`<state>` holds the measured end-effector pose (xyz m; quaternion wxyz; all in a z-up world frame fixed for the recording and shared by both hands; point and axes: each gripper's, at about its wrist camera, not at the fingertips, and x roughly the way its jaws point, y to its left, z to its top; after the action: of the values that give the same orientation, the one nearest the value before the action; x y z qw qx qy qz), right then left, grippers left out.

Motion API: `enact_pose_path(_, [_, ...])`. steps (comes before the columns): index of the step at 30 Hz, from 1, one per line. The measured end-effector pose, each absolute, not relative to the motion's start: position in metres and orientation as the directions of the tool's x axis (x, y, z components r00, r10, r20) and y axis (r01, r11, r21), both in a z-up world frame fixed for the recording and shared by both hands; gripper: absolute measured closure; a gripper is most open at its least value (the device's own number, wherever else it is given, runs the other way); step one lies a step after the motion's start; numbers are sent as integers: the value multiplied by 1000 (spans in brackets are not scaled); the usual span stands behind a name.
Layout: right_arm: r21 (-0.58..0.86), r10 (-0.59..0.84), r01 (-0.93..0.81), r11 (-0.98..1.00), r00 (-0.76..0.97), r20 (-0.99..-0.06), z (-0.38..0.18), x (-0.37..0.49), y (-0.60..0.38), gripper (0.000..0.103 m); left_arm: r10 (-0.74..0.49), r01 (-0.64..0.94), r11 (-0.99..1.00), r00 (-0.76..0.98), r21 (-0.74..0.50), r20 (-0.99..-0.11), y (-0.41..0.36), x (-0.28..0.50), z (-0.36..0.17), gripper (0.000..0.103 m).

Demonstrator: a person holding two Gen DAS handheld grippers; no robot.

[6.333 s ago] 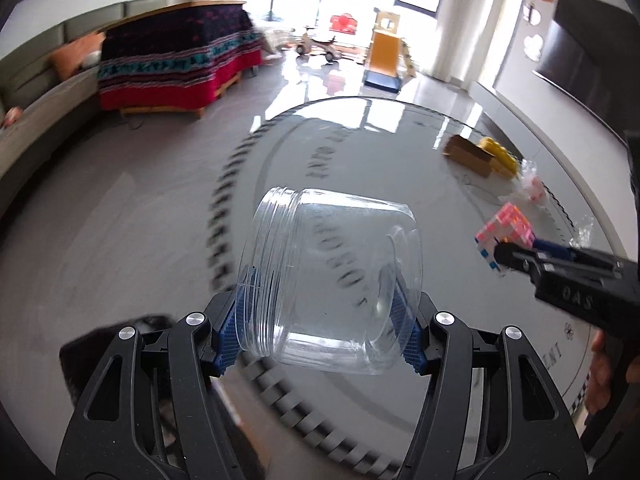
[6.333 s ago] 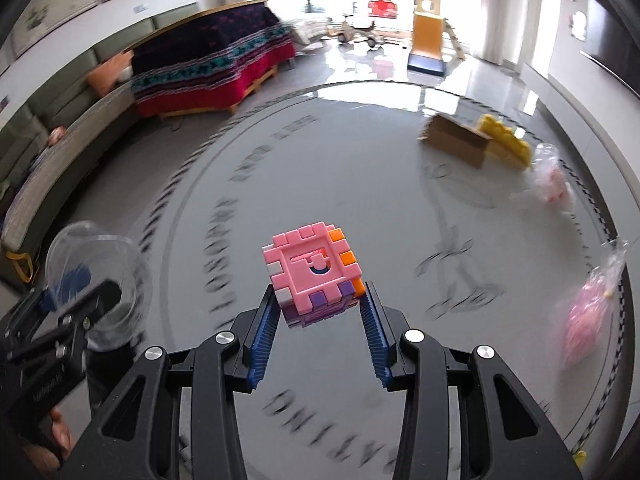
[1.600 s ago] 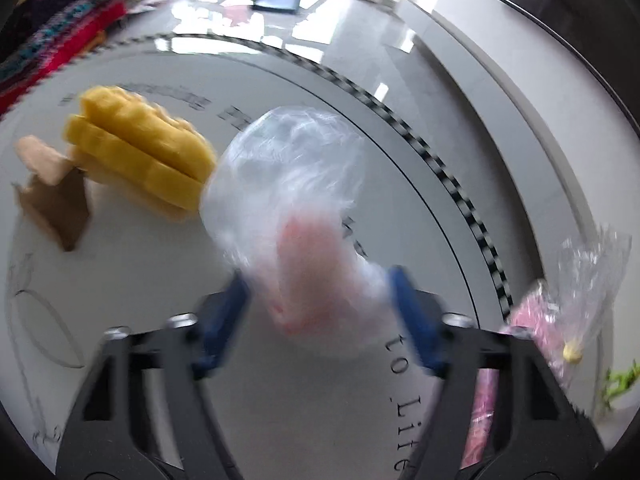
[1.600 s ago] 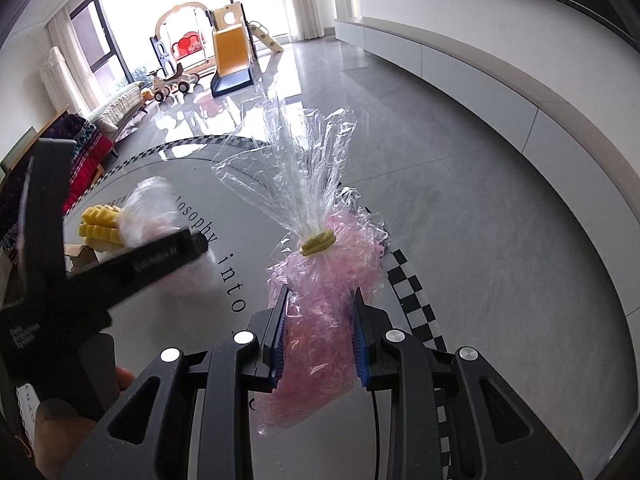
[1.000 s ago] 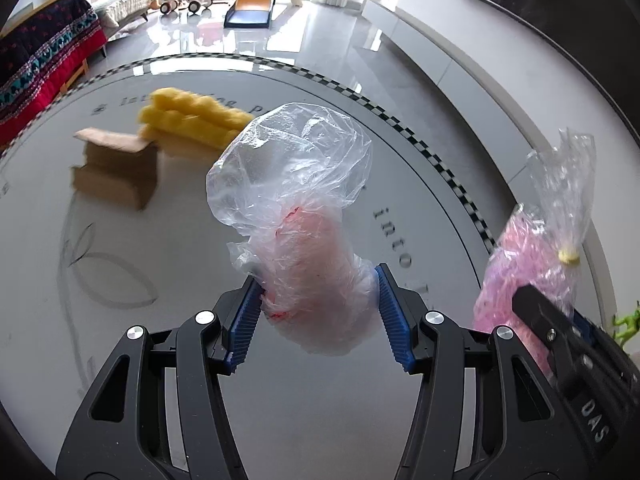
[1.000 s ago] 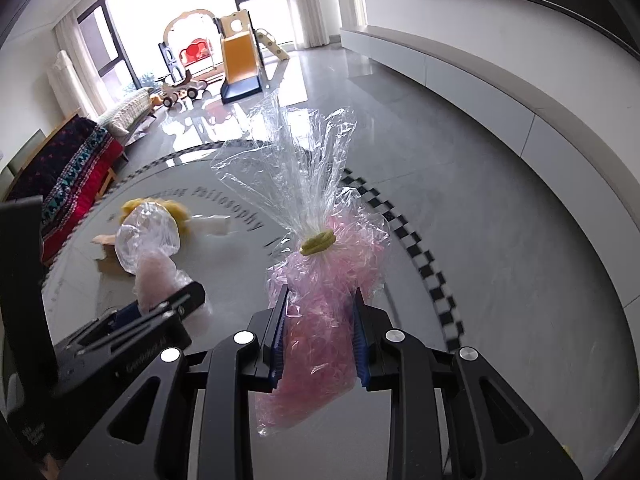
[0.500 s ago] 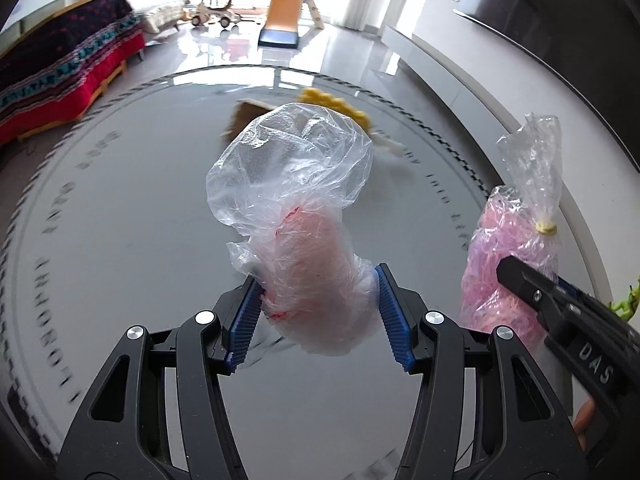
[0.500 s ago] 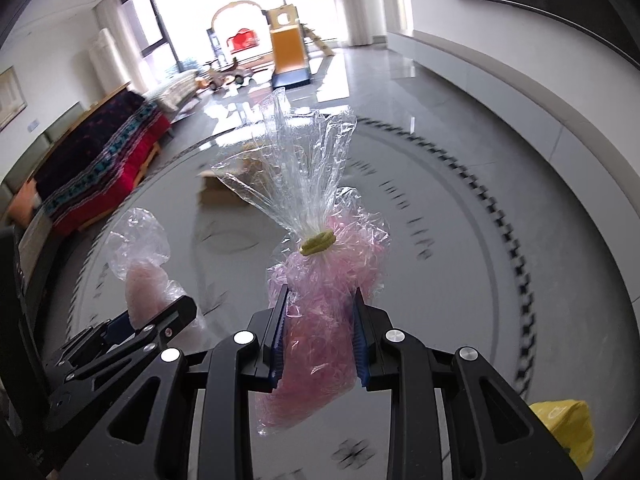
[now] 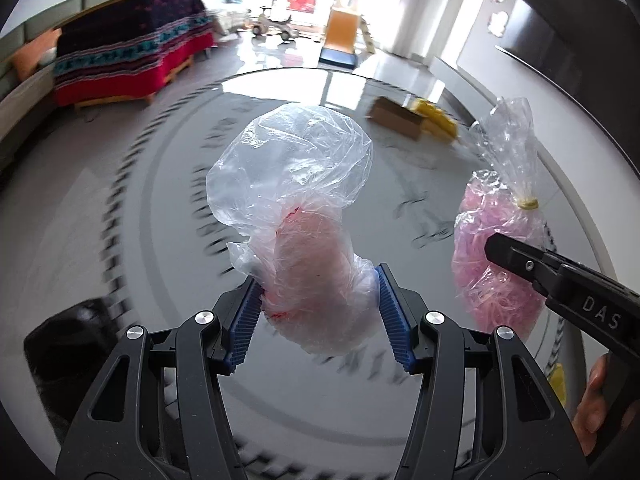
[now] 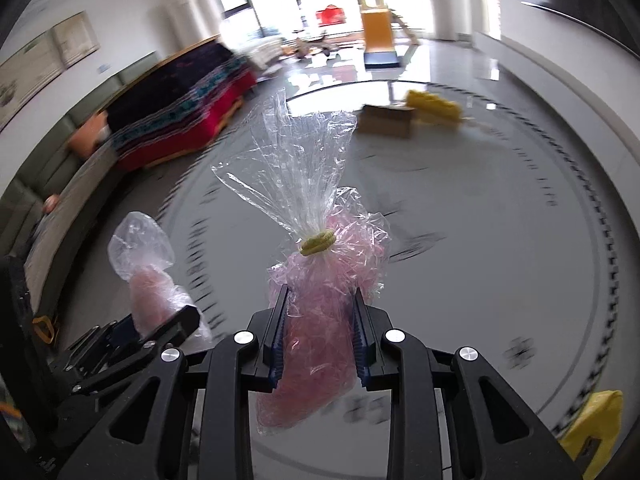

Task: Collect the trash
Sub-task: 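Carry both bags to the black bin and open both grippers, then move both open tools back toward the mat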

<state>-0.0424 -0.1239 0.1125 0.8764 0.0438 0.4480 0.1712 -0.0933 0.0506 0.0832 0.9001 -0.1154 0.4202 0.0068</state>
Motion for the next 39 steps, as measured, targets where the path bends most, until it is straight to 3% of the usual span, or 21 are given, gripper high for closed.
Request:
enact_pose_path(5, [262, 439, -389, 883, 488, -755, 108, -82, -68, 74, -47, -175, 960, 668, -218, -743, 103, -154, 77, 48])
enact_pose_path(11, [289, 559, -569, 770, 382, -736, 102, -139, 11, 74, 96, -326, 930, 664, -172, -742, 169, -231, 64, 48])
enact_pose_path(16, [263, 579, -682, 682, 285, -764, 89, -180, 67, 74, 226, -502, 855, 589, -132, -776, 228, -291, 37, 47])
enact_pose_path(25, [225, 540, -770, 597, 179, -822, 57, -224, 154, 74, 290, -672, 731, 466, -121, -836, 294, -353, -9, 46])
enact_pose_path(26, [223, 538, -780, 585, 168, -826, 56, -225, 159, 72, 295, -685, 719, 451, -115, -842, 300, -357, -12, 38])
enact_pose_path(27, [213, 526, -800, 561, 145, -838, 54, -228, 170, 63, 304, -700, 707, 430, -101, -850, 304, -356, -14, 10])
enact_pose_path(28, [189, 506, -816, 546, 141, -851, 51, -232, 180, 56, 324, -721, 689, 403, -78, -856, 306, -354, -14, 6])
enact_pose_path(29, [155, 497, -818, 554, 175, -850, 50, -237, 186, 46, 371, -754, 656, 367, -38, -853, 305, -359, -13, 6])
enact_pose_path(30, [136, 498, -818, 558, 199, -844, 50, -240, 188, 44, 401, -771, 637, 342, -10, -850, 307, -361, -13, 6])
enact_pose_path(39, [155, 511, -811, 563, 194, -838, 48, -241, 179, 44, 368, -780, 624, 356, -56, -859, 316, -356, -11, 6])
